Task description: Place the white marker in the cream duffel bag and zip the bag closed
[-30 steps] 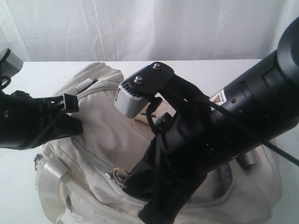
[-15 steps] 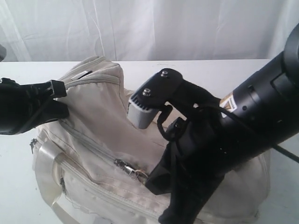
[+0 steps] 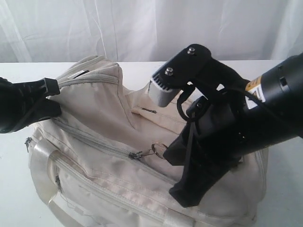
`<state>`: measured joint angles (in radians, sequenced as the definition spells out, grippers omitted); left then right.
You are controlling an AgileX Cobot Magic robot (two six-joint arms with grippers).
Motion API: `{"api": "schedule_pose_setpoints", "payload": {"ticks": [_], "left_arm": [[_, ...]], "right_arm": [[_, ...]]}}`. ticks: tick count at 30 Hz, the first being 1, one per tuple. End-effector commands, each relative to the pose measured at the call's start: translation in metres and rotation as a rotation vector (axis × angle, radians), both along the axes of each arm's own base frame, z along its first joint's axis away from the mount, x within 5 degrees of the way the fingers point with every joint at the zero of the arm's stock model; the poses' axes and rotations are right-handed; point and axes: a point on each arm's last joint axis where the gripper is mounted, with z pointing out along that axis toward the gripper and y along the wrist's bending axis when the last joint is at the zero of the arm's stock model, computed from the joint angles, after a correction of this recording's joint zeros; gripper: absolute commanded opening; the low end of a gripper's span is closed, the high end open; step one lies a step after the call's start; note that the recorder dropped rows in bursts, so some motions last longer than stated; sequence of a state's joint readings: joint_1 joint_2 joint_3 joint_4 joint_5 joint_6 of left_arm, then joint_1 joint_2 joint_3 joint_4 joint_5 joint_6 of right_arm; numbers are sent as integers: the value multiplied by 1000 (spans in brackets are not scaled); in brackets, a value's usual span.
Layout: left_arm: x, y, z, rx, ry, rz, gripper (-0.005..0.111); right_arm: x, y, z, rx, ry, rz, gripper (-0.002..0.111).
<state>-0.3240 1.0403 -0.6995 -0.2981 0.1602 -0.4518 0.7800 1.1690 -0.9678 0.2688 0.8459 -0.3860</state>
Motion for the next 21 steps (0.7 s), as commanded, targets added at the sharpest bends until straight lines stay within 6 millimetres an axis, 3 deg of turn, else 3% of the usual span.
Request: {"api": "schedule_pose_setpoints", "payload": {"ticks": [1,8,21], "left_arm": [[1,3,-1,10,-16,9,1],[0,3,-1,11,-10,7,1],[0,2,-2,14,2,2,1]], "right_arm": [[3,2,6,57,-62,-21,0],[6,5,9,101,-94,-37,0],[-2,1,3,40,9,-31,0]]}}
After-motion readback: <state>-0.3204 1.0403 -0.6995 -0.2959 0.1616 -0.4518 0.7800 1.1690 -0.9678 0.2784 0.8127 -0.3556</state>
